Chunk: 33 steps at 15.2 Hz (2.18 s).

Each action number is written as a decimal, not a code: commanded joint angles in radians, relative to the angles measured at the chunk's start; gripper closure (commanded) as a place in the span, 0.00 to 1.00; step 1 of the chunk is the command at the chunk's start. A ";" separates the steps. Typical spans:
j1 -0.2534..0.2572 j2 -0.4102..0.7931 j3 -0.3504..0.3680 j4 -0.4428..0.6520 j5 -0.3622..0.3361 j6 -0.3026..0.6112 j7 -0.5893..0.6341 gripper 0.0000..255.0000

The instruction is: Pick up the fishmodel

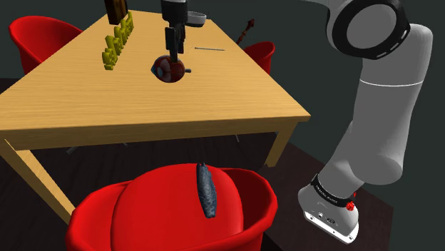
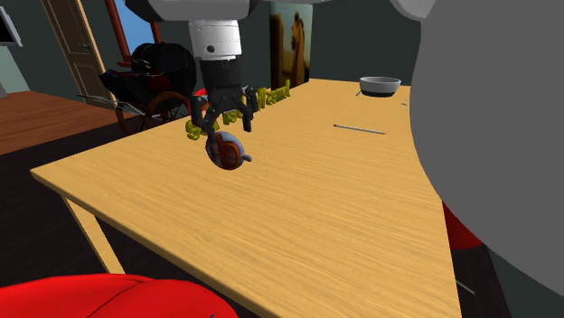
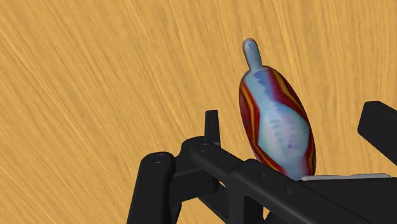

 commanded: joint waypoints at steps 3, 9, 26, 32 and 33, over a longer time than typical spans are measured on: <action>-0.003 -0.007 0.000 -0.064 0.000 0.056 -0.003 0.00; -0.005 -0.013 0.000 -0.105 0.001 0.092 -0.002 1.00; 0.004 0.022 0.000 0.068 -0.004 -0.046 -0.005 1.00; 0.015 0.073 0.000 0.231 -0.012 -0.158 -0.007 1.00; 0.016 0.074 0.000 0.235 -0.012 -0.161 -0.007 1.00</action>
